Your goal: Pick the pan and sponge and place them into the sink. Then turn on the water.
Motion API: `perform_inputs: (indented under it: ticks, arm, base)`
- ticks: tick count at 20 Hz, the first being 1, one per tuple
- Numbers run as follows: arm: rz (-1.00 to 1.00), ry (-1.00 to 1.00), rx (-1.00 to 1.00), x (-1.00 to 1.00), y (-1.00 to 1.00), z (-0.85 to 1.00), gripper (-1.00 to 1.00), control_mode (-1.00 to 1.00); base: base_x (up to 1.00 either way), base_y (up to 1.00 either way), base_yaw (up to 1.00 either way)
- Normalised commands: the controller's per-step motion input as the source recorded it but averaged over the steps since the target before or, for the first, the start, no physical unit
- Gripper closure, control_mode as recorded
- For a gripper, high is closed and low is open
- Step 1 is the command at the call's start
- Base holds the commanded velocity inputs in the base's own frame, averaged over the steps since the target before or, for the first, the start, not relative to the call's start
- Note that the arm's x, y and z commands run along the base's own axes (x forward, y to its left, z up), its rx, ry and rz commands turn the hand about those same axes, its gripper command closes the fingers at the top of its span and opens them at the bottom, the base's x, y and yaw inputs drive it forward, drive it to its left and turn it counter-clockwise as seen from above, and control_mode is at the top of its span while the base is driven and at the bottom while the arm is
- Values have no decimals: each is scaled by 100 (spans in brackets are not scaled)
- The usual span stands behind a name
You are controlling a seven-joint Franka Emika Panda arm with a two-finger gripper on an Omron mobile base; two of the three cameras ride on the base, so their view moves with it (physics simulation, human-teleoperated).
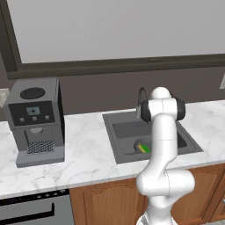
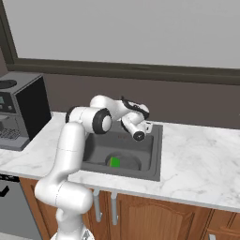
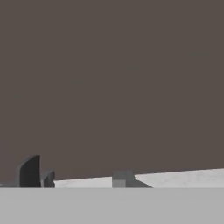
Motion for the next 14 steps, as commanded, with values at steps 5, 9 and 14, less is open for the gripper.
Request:
perform_inputs:
  ticks: [5,9,14]
  arm:
    - [-5,1,0,6,-32,-21,100,-100]
    - [-5,1,1,7,-31,-22,100,-100]
    - [-5,2,1,4,-33,-21,100,-100]
  base:
    - [0,0,0]
    - [0,0,0]
    - [0,0,0]
